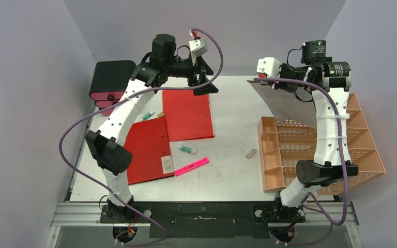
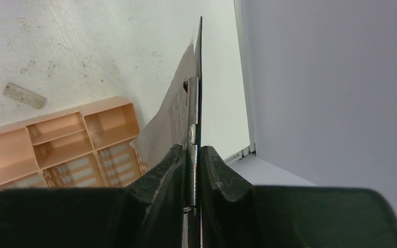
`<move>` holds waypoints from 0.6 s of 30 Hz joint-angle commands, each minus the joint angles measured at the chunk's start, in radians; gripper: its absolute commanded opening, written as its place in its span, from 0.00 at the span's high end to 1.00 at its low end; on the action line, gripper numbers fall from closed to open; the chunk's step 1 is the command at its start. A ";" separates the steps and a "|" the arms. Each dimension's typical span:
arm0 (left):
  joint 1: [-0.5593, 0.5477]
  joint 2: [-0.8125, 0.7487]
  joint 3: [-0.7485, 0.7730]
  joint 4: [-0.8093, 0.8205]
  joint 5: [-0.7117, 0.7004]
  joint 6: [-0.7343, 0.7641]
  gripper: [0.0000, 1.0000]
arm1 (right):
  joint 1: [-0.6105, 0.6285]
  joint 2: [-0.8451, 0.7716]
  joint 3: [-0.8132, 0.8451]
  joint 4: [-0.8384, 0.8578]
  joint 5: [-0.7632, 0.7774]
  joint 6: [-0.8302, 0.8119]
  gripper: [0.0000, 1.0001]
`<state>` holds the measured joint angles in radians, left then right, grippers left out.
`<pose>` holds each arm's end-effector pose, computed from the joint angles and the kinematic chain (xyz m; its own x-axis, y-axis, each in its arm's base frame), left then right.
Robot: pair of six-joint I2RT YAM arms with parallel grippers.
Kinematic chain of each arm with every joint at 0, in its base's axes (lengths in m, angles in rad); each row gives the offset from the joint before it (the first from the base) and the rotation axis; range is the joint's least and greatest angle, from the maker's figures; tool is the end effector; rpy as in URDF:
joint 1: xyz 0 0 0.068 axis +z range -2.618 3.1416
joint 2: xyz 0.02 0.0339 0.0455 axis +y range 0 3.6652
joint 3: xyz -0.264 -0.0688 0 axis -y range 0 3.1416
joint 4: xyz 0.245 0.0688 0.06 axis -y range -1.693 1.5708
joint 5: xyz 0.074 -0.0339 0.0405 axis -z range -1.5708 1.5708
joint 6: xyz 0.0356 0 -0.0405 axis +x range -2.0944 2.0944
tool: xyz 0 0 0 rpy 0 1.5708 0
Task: Organize the desk
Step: Place the folder in the storage box.
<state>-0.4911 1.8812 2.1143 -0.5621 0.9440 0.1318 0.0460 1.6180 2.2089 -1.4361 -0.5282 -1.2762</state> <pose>0.3523 -0.2211 0.4492 -0.1573 0.1715 -0.9725 0.9817 0.1344 -0.1350 0.2709 0.0304 0.4852 0.1407 -0.8209 -0.5535 -0.8237 0.2131 -0.5255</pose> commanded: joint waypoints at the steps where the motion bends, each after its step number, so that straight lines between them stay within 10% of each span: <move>1: -0.009 -0.052 -0.009 -0.021 -0.022 0.020 0.04 | -0.012 0.015 0.055 0.039 -0.085 -0.037 0.95; 18: -0.015 -0.068 -0.030 -0.051 -0.015 0.038 0.04 | -0.101 0.037 0.015 0.036 -0.106 -0.100 0.95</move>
<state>-0.5022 1.8759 2.0853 -0.6109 0.9203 0.1474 -0.0284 1.6974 2.2776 -1.4368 -0.6369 -1.3136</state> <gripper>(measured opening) 0.963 0.134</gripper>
